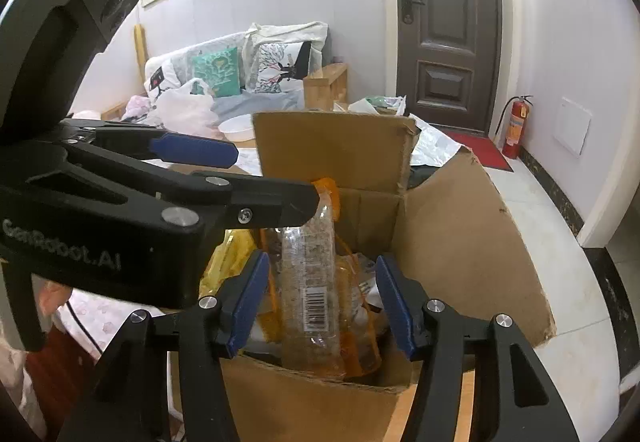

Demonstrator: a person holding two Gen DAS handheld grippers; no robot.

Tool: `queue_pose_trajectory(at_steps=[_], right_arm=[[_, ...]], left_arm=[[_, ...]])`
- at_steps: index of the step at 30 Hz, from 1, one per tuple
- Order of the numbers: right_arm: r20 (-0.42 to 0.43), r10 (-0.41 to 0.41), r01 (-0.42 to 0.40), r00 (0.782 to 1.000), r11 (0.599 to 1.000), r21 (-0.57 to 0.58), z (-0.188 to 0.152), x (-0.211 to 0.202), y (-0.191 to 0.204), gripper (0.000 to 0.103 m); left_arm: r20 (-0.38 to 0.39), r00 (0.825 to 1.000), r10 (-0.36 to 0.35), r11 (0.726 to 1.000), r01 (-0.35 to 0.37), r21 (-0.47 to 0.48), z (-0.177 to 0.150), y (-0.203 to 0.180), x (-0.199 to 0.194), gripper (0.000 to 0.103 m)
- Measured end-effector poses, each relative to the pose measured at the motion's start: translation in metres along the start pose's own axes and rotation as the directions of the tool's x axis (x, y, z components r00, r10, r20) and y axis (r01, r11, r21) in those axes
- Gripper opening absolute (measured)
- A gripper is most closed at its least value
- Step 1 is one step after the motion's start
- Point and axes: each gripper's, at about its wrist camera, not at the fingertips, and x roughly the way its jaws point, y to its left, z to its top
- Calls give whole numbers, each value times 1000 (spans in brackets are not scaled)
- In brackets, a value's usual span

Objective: Organize snacks
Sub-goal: 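Carry both packs into the cardboard box and open both grippers, then grasp the green wafer stick with the left gripper while the right grasps the orange-labelled packet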

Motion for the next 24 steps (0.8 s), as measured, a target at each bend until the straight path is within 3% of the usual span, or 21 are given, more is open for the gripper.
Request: queue_pose_trajectory(at_steps=[11,18,24], right_arm=[[55,38,-36,998,998,-45,13,-20,38,51],[76,119,-110,990,987,-112,20,-27,87,51],[40,201,-192,979,968,-160,22,-16,142,51]], left_arm=[[93,995,45,998,-41,-48,-15,41,-60,79],[140,984,113,989,-98,-107,-41,91,-103,79],[146,978,147,979,-124,-159,-77,138,-123,79]])
